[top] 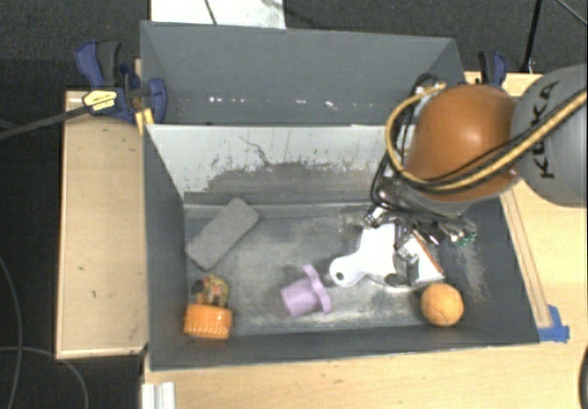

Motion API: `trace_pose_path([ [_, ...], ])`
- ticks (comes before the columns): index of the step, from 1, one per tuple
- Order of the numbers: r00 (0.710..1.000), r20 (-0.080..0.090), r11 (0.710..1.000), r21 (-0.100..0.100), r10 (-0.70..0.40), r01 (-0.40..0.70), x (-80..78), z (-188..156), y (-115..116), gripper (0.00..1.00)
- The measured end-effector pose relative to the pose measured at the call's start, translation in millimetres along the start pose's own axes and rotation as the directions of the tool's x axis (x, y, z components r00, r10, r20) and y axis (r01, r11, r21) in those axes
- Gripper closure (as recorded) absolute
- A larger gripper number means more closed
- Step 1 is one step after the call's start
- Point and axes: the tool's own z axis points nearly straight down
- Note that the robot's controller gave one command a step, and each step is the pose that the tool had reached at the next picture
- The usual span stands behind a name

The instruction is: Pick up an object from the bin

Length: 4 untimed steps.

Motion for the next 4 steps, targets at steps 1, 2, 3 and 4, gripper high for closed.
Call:
trace_pose_path([
  [1,0.996,0.002,0.996,0.002,-0.087,0.086,-5.9,9,-11,0.0],
  [2,0.996,0.001,0.996,0.002,-0.088,0.088,-7.4,18,-13,0.0],
  [3,0.987,-0.001,0.987,0.0,-0.162,0.162,-7.3,27,-6,0.0],
  [4,0.98,0.0,0.98,0.0,-0.199,0.199,-8.4,42,-6,0.0],
])
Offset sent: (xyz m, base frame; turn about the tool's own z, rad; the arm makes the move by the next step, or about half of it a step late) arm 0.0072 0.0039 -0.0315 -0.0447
